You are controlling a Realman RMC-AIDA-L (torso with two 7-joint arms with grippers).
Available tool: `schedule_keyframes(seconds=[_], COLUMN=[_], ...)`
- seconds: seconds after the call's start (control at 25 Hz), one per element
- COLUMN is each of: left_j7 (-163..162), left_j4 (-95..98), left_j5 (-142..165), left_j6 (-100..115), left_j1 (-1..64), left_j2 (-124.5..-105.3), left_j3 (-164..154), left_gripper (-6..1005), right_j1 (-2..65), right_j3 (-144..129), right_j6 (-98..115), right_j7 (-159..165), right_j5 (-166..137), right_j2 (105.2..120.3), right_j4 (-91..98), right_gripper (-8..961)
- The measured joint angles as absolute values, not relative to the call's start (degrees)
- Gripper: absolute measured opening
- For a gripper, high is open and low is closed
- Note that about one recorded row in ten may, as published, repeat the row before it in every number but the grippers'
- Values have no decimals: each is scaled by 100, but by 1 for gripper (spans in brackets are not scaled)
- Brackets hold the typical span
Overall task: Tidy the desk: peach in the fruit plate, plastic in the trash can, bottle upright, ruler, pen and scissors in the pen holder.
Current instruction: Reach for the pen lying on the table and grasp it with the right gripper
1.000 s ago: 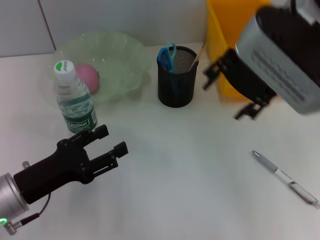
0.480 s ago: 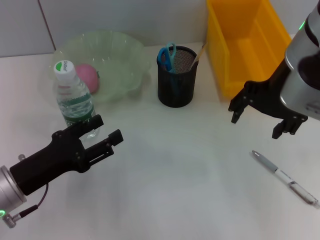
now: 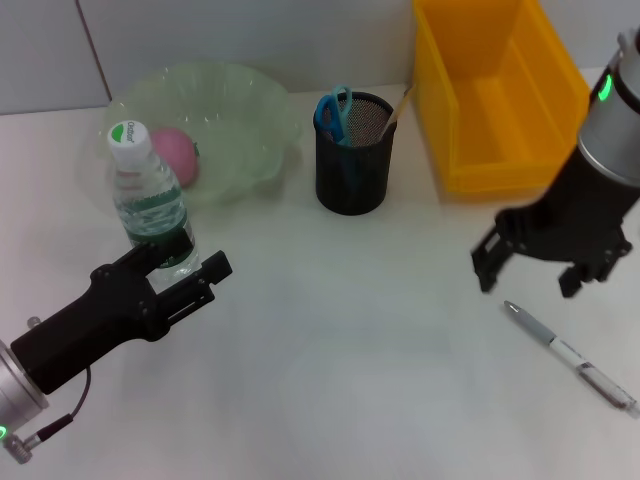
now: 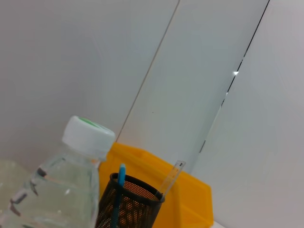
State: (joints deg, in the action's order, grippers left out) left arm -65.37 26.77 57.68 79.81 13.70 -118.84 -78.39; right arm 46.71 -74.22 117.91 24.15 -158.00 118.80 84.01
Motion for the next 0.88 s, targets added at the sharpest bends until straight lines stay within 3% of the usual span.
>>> schedule_keyframes(seconds=[0.36, 0.88], left_j7=[-6305, -6333], left_j4=[2717, 2701], left_j5=[5765, 5787], left_j6=[8089, 8092], left_j1=[1447, 1541], left_j2=[-11876, -11847], left_j3=[-8018, -8001], left_gripper=[784, 785], right_j1=[4610, 4801], right_j3=[-7232, -7169], right_j6=[12089, 11843], right_j7=[1161, 202], right_j5=[-16121, -16671], right_j2=[11771, 11827], right_j4=[8093, 7420], right_gripper=[796, 796])
